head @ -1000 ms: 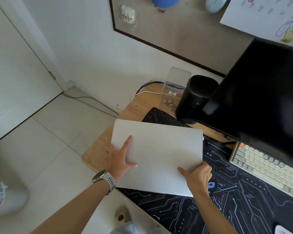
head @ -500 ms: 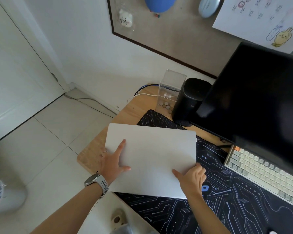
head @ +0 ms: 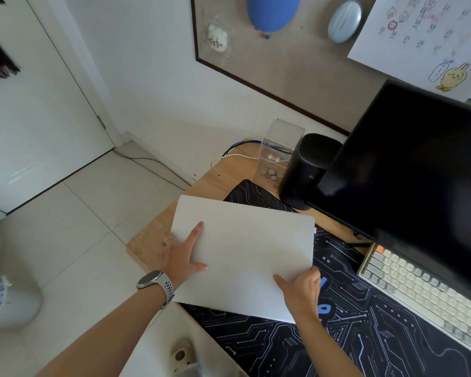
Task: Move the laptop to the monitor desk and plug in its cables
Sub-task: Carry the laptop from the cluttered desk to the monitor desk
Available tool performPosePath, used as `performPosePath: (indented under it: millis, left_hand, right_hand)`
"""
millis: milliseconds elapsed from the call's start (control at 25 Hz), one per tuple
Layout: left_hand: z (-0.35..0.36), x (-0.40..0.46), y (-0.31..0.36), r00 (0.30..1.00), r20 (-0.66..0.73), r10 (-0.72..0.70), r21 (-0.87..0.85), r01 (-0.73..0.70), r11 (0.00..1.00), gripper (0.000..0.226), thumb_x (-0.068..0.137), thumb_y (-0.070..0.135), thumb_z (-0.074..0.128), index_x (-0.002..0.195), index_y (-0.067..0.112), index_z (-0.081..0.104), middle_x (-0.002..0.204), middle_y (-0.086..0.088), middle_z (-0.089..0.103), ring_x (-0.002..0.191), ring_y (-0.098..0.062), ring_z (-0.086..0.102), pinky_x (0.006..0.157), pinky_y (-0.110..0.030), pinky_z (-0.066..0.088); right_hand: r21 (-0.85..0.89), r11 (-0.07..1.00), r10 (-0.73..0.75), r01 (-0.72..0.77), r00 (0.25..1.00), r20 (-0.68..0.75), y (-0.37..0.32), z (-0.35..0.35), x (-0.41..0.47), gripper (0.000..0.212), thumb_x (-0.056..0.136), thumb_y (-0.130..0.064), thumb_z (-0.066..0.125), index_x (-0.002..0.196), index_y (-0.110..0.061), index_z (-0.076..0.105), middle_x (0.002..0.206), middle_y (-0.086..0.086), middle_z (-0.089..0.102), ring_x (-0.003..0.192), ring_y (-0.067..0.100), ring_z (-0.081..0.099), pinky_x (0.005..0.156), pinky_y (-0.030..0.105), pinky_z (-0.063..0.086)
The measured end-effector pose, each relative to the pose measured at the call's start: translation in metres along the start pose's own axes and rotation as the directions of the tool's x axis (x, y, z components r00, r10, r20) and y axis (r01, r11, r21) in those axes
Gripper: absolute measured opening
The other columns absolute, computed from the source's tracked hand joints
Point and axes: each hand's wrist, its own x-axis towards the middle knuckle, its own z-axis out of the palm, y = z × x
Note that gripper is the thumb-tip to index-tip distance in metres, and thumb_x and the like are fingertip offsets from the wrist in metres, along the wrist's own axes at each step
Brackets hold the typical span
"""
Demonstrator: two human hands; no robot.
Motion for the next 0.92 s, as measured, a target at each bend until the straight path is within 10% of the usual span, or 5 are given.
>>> performPosePath:
  millis: [920]
  left_hand:
    - [-0.003,0.0018,0.006,0.996,0.037,-0.075,0.119,0.07,0.99,0.116,0.06,0.054,0.079,0.134,0.062,-0.01,0.138,-0.026,0.02,0.114,-0.04,0.041,0.098,-0.052,0.042]
  right_hand:
    - [-0.108,0.994,-0.002,0.012,0.996,0.092,0.0028,-0.0026,0.0049,0.088,0.074,-0.024,0.079,0.135,-0.002,0.019,0.134,0.024,0.032,0.122,0.038,0.037,0.105,0.052,0.038]
